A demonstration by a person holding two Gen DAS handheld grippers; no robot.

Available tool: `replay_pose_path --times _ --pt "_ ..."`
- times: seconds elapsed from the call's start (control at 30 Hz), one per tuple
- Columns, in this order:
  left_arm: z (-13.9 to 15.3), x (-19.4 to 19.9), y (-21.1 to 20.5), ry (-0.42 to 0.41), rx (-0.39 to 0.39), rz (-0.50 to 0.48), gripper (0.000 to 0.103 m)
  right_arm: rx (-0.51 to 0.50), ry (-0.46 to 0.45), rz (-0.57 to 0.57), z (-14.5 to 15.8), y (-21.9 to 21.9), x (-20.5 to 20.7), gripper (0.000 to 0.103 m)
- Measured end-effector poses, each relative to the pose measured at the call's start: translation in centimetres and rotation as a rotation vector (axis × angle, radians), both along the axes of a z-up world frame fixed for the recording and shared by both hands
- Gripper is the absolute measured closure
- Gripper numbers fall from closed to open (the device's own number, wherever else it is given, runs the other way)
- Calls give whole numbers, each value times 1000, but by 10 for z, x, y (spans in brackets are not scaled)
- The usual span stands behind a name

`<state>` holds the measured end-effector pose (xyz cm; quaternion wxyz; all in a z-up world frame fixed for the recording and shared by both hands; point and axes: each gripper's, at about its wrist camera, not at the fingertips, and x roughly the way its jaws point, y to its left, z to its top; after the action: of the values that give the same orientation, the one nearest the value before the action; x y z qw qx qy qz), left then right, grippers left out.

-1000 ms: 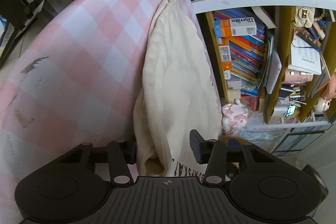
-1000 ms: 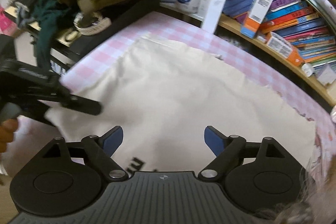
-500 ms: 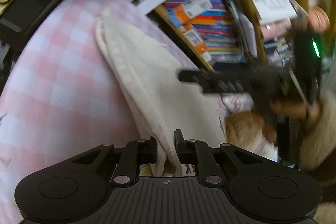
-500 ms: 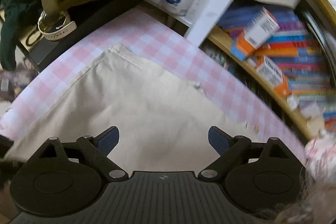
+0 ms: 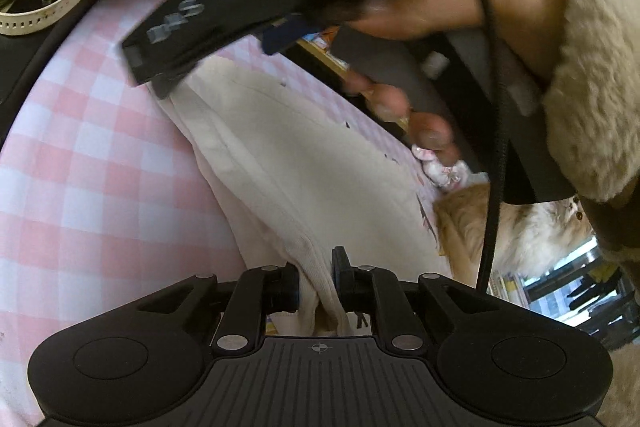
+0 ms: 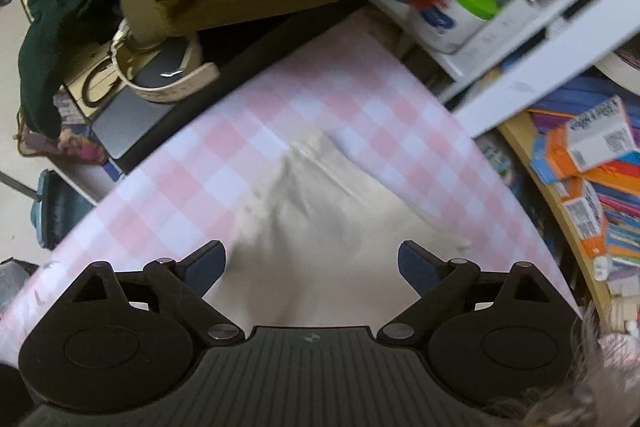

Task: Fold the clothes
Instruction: 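Grasp the folded bag edge with the left gripper while the right gripper grasps it too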

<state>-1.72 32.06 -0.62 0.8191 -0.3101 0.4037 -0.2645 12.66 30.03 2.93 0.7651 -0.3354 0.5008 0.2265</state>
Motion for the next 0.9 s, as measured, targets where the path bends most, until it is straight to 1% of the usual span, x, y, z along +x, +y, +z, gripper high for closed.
replay_pose_path --times 0.23,0.27,0.3,0.33,0.37,0.43,0.5,0.53,0.57,0.6,0.63,0.67,0.73,0.9 --pt "1 -5 3 -3 2 -3 92 -56 35 43 -23 26 -3 13" --pt "1 -6 3 -4 1 -4 92 -65 37 42 -25 27 -3 17" --pt "1 -8 3 -6 2 -6 92 -73 39 41 -27 27 -3 23" --pt "2 -9 3 -10 2 -9 92 -77 41 36 -28 26 -2 26" --pt "2 -10 2 -14 3 -14 92 -80 44 30 -29 26 -2 32" --pt "4 -12 1 -22 5 -25 92 -84 47 20 -31 23 -1 39" --pt "5 -15 -1 -32 9 -35 92 -87 48 19 -30 19 0 53" --pt "6 -17 -2 -37 11 -39 92 -89 49 18 -30 17 1 56" --pt "7 -18 -3 -41 12 -40 92 -82 55 14 -28 14 2 63" --pt "7 -19 -3 -43 13 -41 92 -75 61 10 -27 12 3 78" --pt "8 -21 -4 -45 13 -41 92 -69 61 7 -25 10 3 85" --pt "8 -22 -4 -46 13 -41 92 -63 61 5 -22 8 3 89" --pt "9 -24 -7 -49 14 -43 92 -54 60 0 -19 5 3 90" --pt "7 -14 -12 -50 21 -35 92 -39 56 -9 -16 3 2 91"
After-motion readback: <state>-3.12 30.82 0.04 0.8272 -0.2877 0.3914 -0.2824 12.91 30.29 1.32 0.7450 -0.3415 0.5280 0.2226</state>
